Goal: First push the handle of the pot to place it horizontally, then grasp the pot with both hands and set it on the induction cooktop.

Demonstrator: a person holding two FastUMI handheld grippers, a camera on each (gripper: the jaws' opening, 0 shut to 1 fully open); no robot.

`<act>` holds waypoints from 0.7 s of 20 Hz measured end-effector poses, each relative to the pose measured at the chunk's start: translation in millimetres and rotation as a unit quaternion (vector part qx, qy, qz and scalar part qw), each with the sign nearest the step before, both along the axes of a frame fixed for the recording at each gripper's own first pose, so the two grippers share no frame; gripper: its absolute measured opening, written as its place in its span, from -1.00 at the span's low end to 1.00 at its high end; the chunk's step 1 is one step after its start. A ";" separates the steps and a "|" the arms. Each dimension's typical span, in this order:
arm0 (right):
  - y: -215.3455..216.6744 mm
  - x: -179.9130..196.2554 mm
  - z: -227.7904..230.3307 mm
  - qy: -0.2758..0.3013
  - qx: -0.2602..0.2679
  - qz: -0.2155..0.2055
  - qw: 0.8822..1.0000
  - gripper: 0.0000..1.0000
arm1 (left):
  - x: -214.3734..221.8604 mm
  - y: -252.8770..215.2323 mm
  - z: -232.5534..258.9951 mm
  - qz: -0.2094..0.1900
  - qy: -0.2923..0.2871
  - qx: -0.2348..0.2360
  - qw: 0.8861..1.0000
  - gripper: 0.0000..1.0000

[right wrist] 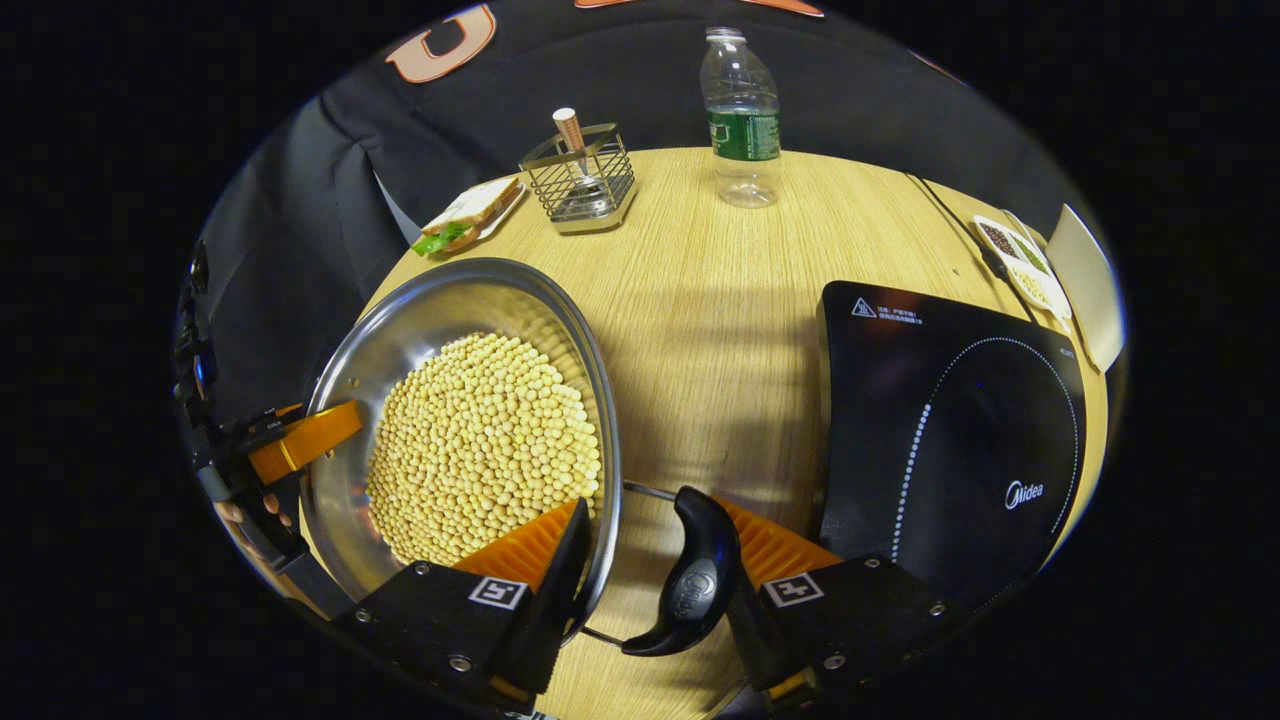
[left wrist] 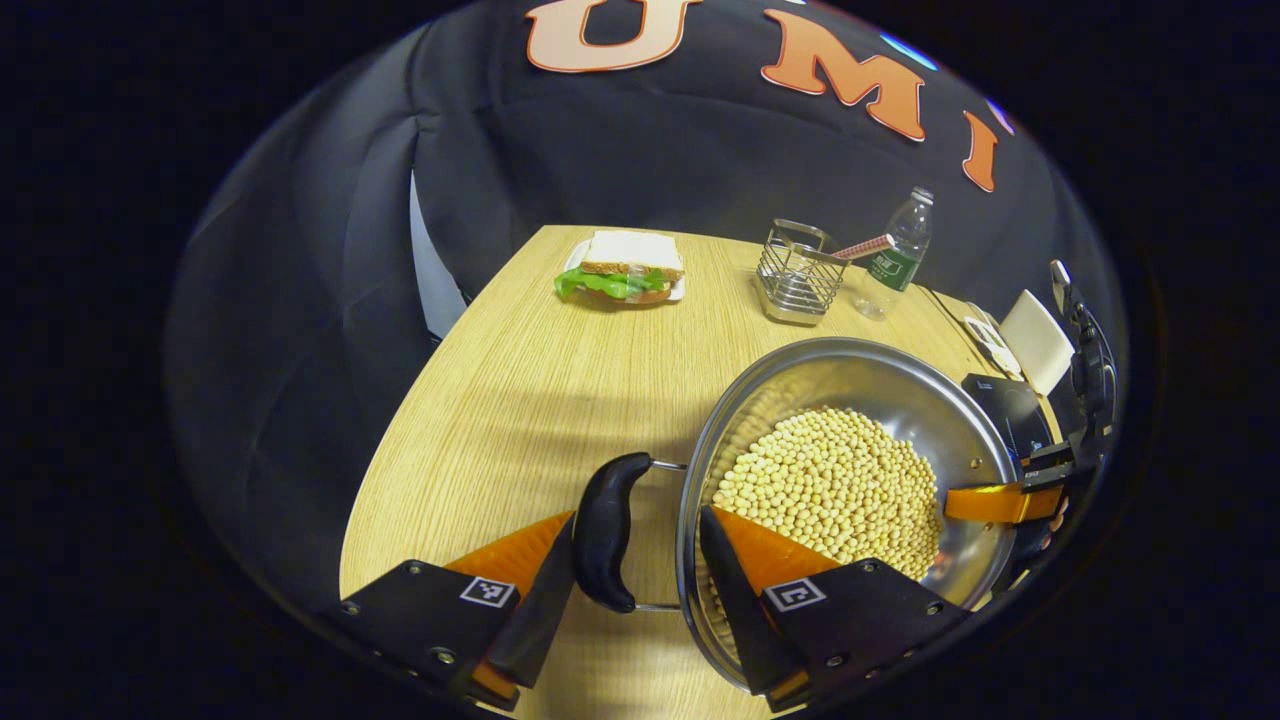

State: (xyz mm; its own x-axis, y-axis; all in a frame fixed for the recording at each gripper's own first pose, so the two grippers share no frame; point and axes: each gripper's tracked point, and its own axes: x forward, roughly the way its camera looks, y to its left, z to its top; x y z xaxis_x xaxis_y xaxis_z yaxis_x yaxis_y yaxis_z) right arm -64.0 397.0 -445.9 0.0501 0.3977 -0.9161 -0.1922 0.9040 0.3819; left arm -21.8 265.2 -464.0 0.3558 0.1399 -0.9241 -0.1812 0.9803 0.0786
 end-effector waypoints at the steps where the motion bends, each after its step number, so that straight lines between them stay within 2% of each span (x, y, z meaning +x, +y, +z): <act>1: 0.0 -0.3 -0.2 0.004 0.002 -0.007 1.000 0.43 | 0.4 1.0 -2.5 0.003 0.000 0.003 1.000 0.51; 2: 1.5 -0.7 -1.2 0.007 0.006 -0.013 1.000 0.32 | -0.7 2.9 -3.9 0.007 -0.004 0.004 1.000 0.56; 3: 1.7 -0.5 -0.8 0.010 0.010 -0.017 1.000 0.37 | 0.2 1.7 -3.7 0.012 -0.003 0.006 1.000 0.30; 7: 2.5 6.2 -0.4 -0.007 0.022 -0.030 0.999 0.27 | -0.2 1.6 -1.2 0.021 -0.014 0.024 0.999 0.21; 9: 1.0 6.7 -0.3 -0.011 0.021 -0.040 0.999 0.14 | -1.7 0.2 1.0 0.023 -0.018 0.033 0.999 0.17; 13: -0.9 6.9 1.5 -0.019 0.020 -0.038 0.999 0.21 | -3.1 0.4 9.5 0.020 -0.026 0.056 0.998 0.16; 14: -2.7 8.5 3.6 -0.024 0.024 -0.039 0.999 0.13 | -2.1 0.7 12.2 0.019 -0.030 0.058 0.998 0.17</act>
